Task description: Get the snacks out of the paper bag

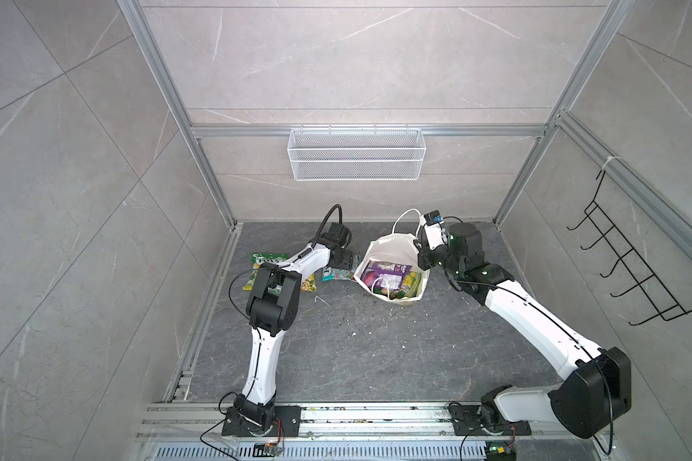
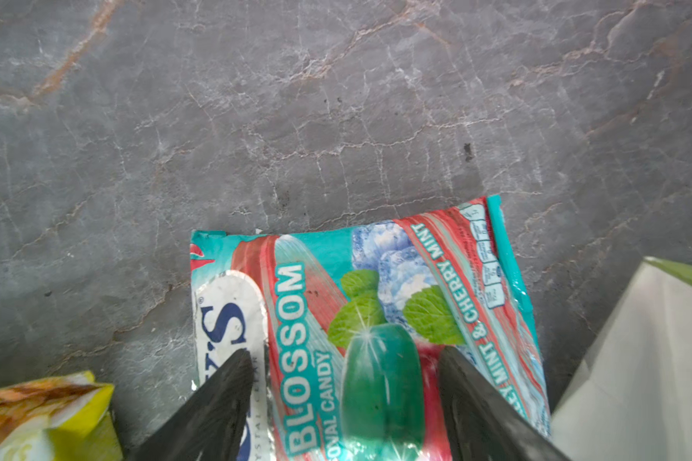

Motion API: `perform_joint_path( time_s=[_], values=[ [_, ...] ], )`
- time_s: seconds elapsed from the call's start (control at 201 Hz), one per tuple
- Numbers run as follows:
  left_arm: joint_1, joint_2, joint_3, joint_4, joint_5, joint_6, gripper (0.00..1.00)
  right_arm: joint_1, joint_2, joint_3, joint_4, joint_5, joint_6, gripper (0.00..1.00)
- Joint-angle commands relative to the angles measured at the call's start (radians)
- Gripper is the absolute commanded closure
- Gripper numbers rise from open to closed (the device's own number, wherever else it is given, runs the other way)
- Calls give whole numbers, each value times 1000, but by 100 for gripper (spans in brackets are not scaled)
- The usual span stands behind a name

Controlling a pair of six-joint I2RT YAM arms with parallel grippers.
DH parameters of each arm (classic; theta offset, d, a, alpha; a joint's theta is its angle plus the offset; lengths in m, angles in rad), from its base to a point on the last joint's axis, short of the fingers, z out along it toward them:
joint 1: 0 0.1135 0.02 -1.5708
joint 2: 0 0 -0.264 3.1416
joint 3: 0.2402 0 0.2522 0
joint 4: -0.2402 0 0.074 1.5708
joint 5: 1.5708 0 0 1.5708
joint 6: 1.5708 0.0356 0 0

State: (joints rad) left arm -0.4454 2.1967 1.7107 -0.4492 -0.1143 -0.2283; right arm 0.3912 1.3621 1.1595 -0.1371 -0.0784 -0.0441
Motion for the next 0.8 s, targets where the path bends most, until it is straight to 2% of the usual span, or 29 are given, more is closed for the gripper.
perform_joint_path(
  time_s=[0.0, 0.214, 0.284, 0.403, 0.572, 0.791],
  values=[
    [-3, 17, -10, -15, -18, -24, 27, -6, -7, 36, 42, -9, 10, 100],
    [-4, -11, -55, -27, -60, -11, 33, -5, -9, 34, 47, -5, 9, 100],
    [-3, -28, -69, -31, -75, -8, 39, -4, -12, 30, 48, -6, 7, 100],
    [-3, -49, -101, -25, -101, 16, 43, -5, -20, 19, 60, -8, 9, 100],
    [-1, -71, -131, -38, -123, 12, 45, -4, -30, 12, 55, -6, 7, 100],
    [5, -86, -155, -46, -154, 64, 45, -5, -49, 4, 47, -3, 7, 100]
  ],
)
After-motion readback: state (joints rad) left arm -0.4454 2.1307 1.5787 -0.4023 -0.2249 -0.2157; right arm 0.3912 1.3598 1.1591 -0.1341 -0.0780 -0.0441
